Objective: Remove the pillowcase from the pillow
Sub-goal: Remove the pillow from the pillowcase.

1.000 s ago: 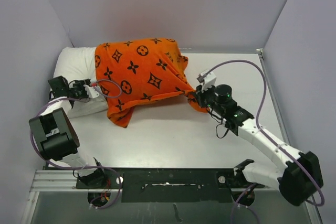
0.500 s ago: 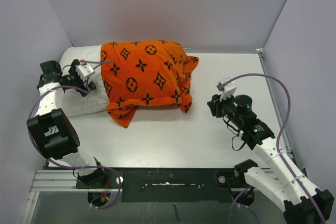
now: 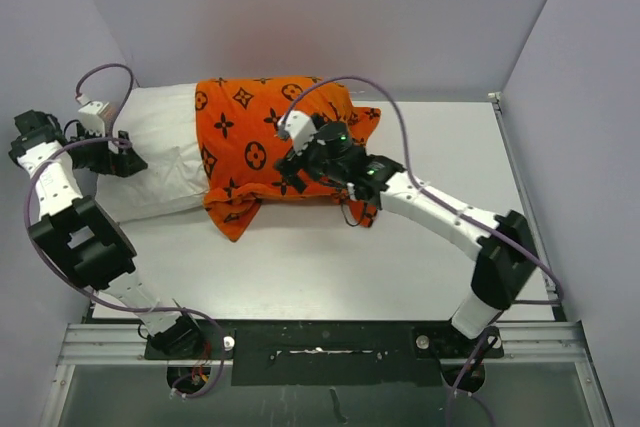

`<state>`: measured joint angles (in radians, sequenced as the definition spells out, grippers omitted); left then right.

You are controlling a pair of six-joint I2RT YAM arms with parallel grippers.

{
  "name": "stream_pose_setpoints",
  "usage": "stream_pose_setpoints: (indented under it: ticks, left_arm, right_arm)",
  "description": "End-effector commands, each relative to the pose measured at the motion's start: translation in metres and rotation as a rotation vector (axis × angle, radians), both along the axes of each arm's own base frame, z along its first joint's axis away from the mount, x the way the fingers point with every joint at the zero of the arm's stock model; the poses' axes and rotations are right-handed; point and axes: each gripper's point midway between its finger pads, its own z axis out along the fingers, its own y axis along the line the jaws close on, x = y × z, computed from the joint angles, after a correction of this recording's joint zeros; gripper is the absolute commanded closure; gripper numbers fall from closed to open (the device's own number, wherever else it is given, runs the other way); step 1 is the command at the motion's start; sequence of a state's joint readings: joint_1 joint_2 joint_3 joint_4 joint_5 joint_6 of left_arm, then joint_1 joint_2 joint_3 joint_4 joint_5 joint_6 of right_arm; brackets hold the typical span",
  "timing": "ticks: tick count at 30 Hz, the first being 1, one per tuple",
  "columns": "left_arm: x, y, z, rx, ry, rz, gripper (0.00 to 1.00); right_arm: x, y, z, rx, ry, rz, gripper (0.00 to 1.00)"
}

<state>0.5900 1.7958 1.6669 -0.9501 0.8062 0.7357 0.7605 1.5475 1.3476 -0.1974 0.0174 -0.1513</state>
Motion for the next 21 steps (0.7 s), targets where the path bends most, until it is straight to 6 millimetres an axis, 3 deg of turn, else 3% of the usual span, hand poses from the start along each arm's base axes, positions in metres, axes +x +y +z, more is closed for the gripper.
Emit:
stream_pose_setpoints:
  ticks: [1,4,6,9,12,15,18,20,21]
  left_arm:
    - [-0.026,0.015,0.007,-0.178,0.077,0.120,0.02]
    - [-0.019,0.021,0.001,-0.191,0.085,0.185,0.02]
    - [-0.006,0.023,-0.005,-0.208,0.099,0.240,0.02]
    - [0.019,0.012,-0.018,-0.251,0.136,0.257,0.02]
    - [0.044,-0.021,-0.034,-0.347,0.225,0.214,0.02]
    - [0.060,-0.062,-0.048,-0.475,0.327,0.147,0.02]
    - [0.066,-0.099,-0.042,-0.626,0.381,0.052,0.02]
    - [0.062,-0.124,-0.024,-0.720,0.380,-0.054,0.02]
    - [0.059,-0.135,-0.017,-0.747,0.379,-0.099,0.08]
  right_arm:
    - [0.028,0.031,-0.013,-0.127,-0.072,-0.012,0.02]
    - [0.058,0.029,-0.024,-0.142,-0.075,-0.129,0.02]
    - [0.073,0.013,-0.055,-0.145,0.028,-0.199,0.03]
    - [0.065,-0.008,-0.107,-0.119,0.213,-0.209,0.20]
    - [0.040,-0.022,-0.130,-0.051,0.273,-0.198,0.37]
    - [0.020,-0.037,-0.152,-0.043,0.326,-0.216,0.39]
    - [0.005,-0.045,-0.168,-0.042,0.364,-0.216,0.36]
    - [0.000,-0.048,-0.174,-0.042,0.378,-0.218,0.34]
    - [-0.002,-0.049,-0.175,-0.039,0.382,-0.217,0.33]
